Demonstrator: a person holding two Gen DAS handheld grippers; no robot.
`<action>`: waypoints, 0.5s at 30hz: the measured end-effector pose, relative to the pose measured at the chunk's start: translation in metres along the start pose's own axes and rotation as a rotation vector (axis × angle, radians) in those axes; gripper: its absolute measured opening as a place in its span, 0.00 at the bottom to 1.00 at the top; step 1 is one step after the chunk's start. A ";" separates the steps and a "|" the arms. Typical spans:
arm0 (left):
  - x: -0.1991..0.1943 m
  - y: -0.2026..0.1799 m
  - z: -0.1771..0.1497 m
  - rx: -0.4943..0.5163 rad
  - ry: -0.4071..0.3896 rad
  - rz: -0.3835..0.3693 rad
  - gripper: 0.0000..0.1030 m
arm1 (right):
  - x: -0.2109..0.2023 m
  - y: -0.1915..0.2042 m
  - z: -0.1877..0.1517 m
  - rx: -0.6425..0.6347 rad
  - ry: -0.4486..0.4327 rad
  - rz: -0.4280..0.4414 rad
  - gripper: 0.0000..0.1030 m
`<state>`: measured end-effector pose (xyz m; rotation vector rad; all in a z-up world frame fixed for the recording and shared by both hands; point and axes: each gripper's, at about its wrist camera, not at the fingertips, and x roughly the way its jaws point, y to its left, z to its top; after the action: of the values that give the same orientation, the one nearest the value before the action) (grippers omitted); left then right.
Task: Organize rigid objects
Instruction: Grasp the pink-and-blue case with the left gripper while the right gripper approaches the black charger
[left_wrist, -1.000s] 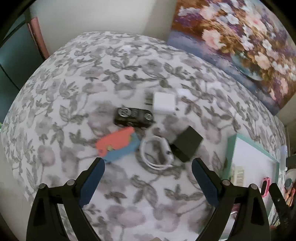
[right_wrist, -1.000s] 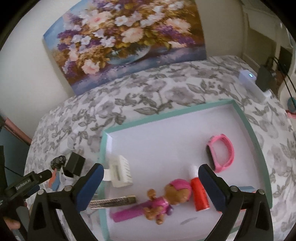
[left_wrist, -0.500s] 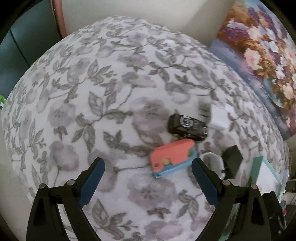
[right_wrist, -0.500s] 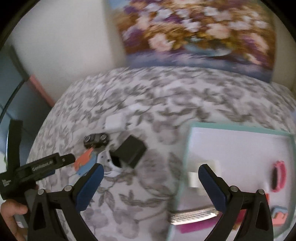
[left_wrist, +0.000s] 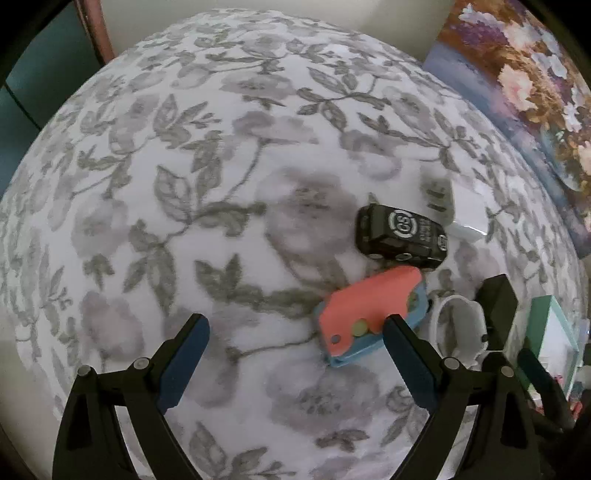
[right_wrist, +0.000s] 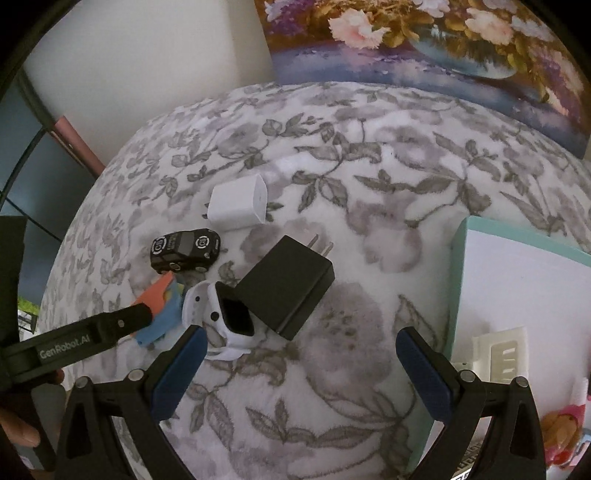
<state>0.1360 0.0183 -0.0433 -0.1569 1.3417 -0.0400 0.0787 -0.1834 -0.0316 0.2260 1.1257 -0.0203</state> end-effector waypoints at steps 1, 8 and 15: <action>0.001 -0.003 0.002 0.005 0.000 0.001 0.92 | 0.000 0.000 0.000 0.001 0.000 0.001 1.00; 0.008 -0.020 0.010 0.033 -0.024 -0.028 0.92 | -0.008 -0.008 0.001 0.032 -0.014 0.013 1.00; 0.011 -0.008 0.014 -0.043 -0.043 -0.068 0.92 | -0.010 -0.010 0.003 0.039 -0.016 0.034 1.00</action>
<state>0.1528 0.0100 -0.0501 -0.2385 1.2949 -0.0644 0.0754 -0.1947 -0.0233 0.2794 1.1057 -0.0138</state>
